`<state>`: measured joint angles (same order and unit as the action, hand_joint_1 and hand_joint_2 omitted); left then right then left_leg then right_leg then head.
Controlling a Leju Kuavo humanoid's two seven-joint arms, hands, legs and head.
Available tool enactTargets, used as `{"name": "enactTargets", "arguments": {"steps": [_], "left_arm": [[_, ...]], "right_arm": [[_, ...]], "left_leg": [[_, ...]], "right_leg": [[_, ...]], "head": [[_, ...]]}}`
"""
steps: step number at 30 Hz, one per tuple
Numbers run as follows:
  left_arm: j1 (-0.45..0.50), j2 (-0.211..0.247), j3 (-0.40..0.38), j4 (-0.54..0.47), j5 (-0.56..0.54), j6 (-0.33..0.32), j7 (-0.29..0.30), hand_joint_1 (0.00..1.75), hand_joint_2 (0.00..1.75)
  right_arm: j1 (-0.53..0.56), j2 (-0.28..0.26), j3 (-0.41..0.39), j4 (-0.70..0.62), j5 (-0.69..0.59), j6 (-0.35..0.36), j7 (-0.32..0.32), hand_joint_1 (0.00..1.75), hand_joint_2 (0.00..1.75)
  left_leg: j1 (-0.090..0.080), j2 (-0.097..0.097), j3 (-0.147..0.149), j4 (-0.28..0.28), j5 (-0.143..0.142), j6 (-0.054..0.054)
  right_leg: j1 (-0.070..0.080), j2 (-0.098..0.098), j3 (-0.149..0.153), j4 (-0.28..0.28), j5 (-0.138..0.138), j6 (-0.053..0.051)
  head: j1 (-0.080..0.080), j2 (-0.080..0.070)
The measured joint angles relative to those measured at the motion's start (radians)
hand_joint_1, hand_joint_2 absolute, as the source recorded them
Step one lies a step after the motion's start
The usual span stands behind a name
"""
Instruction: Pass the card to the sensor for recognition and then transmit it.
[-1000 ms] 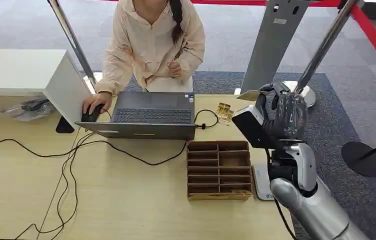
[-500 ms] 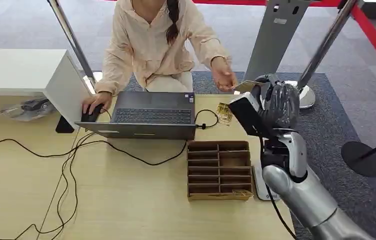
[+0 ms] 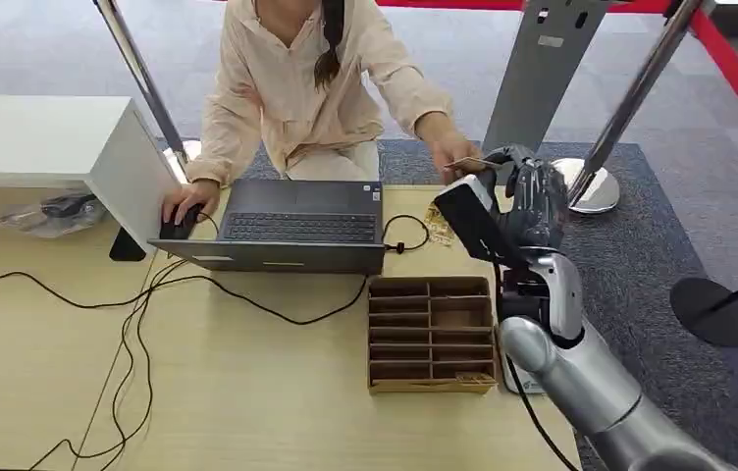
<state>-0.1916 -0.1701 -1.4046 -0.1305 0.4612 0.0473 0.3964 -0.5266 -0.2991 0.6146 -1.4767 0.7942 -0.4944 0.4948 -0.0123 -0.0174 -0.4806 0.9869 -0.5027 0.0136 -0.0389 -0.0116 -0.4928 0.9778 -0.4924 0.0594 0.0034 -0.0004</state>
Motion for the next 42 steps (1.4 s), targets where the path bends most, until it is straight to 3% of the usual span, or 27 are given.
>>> {"name": "enactTargets", "arguments": {"steps": [2, 3, 4, 6, 12, 13, 18, 23, 24, 26, 27, 29, 35, 40, 42], "left_arm": [[0.000, 0.000, 0.000, 0.000, 0.000, 0.001, 0.000, 0.00, 0.00], [0.000, 0.000, 0.000, 0.000, 0.001, 0.001, 0.000, 0.00, 0.00], [0.000, 0.000, 0.000, -0.001, 0.002, 0.001, 0.000, 0.00, 0.00], [0.000, 0.000, 0.000, -0.001, 0.002, 0.001, 0.000, 0.00, 0.00], [0.000, 0.000, 0.000, -0.001, 0.006, 0.003, 0.002, 0.00, 0.00], [0.000, 0.000, 0.000, -0.001, 0.007, 0.004, 0.002, 0.00, 0.00], [0.001, 0.000, 0.000, -0.001, 0.025, 0.009, 0.003, 0.00, 0.00], [0.003, -0.003, 0.004, -0.001, 0.052, 0.027, 0.005, 0.00, 0.00], [0.003, -0.004, 0.007, -0.001, 0.057, 0.031, 0.007, 0.00, 1.75], [0.005, -0.006, 0.015, -0.001, 0.066, 0.040, 0.008, 0.00, 1.75], [0.006, -0.006, 0.018, -0.001, 0.073, 0.044, 0.008, 0.00, 1.75], [0.006, -0.007, 0.023, -0.001, 0.085, 0.051, 0.008, 0.00, 1.75], [0.007, -0.011, 0.042, -0.001, 0.109, 0.069, 0.014, 0.00, 1.75], [0.003, -0.013, 0.058, -0.001, 0.116, 0.084, 0.014, 0.00, 1.75], [0.001, -0.015, 0.065, -0.001, 0.116, 0.088, 0.013, 0.00, 1.75]], "right_arm": [[-0.005, 0.006, 0.004, 0.012, 0.000, 0.000, -0.003, 1.75, 1.75], [-0.010, 0.009, 0.006, 0.019, 0.000, 0.000, -0.003, 1.48, 1.75], [-0.014, 0.011, 0.008, 0.024, -0.002, -0.001, -0.004, 0.09, 1.75], [-0.019, 0.014, 0.013, 0.034, -0.003, -0.002, -0.005, 0.00, 1.75], [-0.025, 0.023, 0.024, 0.048, -0.023, -0.014, -0.021, 0.00, 1.75], [-0.025, 0.023, 0.026, 0.047, -0.024, -0.022, -0.024, 0.00, 0.00], [-0.023, 0.017, 0.024, -0.016, -0.029, -0.031, -0.019, 0.00, 0.00], [0.017, -0.023, 0.001, -0.155, -0.044, -0.015, 0.025, 0.00, 0.00], [0.033, -0.036, -0.010, -0.185, -0.062, -0.014, 0.032, 0.00, 0.00], [0.074, -0.061, -0.029, -0.243, -0.101, -0.017, 0.036, 0.00, 0.00], [0.093, -0.073, -0.042, -0.264, -0.133, -0.025, 0.030, 0.00, 1.75], [0.146, -0.091, -0.071, -0.297, -0.229, -0.058, -0.003, 0.00, 1.75], [0.341, -0.113, -0.171, -0.342, -0.592, -0.143, -0.250, 0.00, 1.75], [0.450, -0.101, -0.230, -0.327, -0.940, -0.124, -0.517, 0.00, 1.75], [0.477, -0.094, -0.247, -0.311, -1.022, -0.099, -0.585, 0.00, 1.75]], "left_leg": [[0.000, 0.000, -0.001, 0.000, 0.000, 0.000], [0.000, 0.000, -0.001, 0.000, 0.000, 0.000], [0.000, 0.000, -0.001, 0.000, 0.000, 0.000], [0.000, 0.000, -0.001, 0.000, 0.000, 0.000], [0.000, 0.000, 0.000, 0.000, -0.001, -0.001], [0.000, 0.000, 0.000, 0.000, -0.001, -0.001], [0.000, 0.001, 0.001, 0.000, -0.001, -0.001], [0.000, 0.001, 0.001, 0.001, -0.001, -0.001], [0.000, 0.001, 0.001, 0.001, -0.001, -0.001], [0.000, 0.001, 0.000, 0.001, -0.001, -0.001], [0.000, 0.001, 0.001, 0.001, -0.001, -0.001], [0.000, 0.001, 0.001, 0.001, -0.001, -0.001], [0.000, 0.000, 0.001, 0.001, -0.001, -0.001], [0.001, 0.000, 0.000, 0.000, -0.001, -0.001], [0.001, 0.000, 0.000, 0.000, -0.001, -0.001]], "right_leg": [[0.000, 0.000, -0.001, 0.000, 0.000, 0.000], [0.000, 0.000, -0.001, 0.000, 0.000, 0.000], [0.000, 0.000, -0.001, 0.000, 0.000, 0.000], [0.000, 0.000, -0.001, 0.000, 0.000, 0.000], [0.000, 0.000, -0.001, 0.000, 0.000, 0.000], [0.000, 0.000, -0.001, 0.000, 0.000, 0.000], [0.000, 0.000, -0.001, 0.000, 0.000, 0.000], [0.000, 0.000, -0.001, 0.000, 0.000, 0.000], [0.000, 0.000, -0.001, 0.000, 0.000, 0.000], [0.000, 0.000, -0.001, -0.001, 0.000, 0.000], [0.000, 0.000, -0.001, -0.001, 0.000, 0.000], [0.000, 0.000, -0.001, -0.001, 0.000, 0.000], [0.000, 0.000, -0.001, -0.001, 0.000, 0.000], [0.001, 0.000, -0.001, -0.001, 0.000, 0.000], [0.001, 0.000, 0.000, -0.001, 0.000, 0.000]], "head": [[0.000, 0.000], [0.000, 0.000], [0.000, 0.000], [0.000, 0.000], [0.000, 0.000], [0.000, 0.000], [0.000, 0.000], [0.000, 0.000], [0.000, 0.000], [0.000, 0.000], [0.000, 0.000], [0.000, 0.000], [0.000, 0.000], [0.000, 0.000], [0.000, 0.000]]}}
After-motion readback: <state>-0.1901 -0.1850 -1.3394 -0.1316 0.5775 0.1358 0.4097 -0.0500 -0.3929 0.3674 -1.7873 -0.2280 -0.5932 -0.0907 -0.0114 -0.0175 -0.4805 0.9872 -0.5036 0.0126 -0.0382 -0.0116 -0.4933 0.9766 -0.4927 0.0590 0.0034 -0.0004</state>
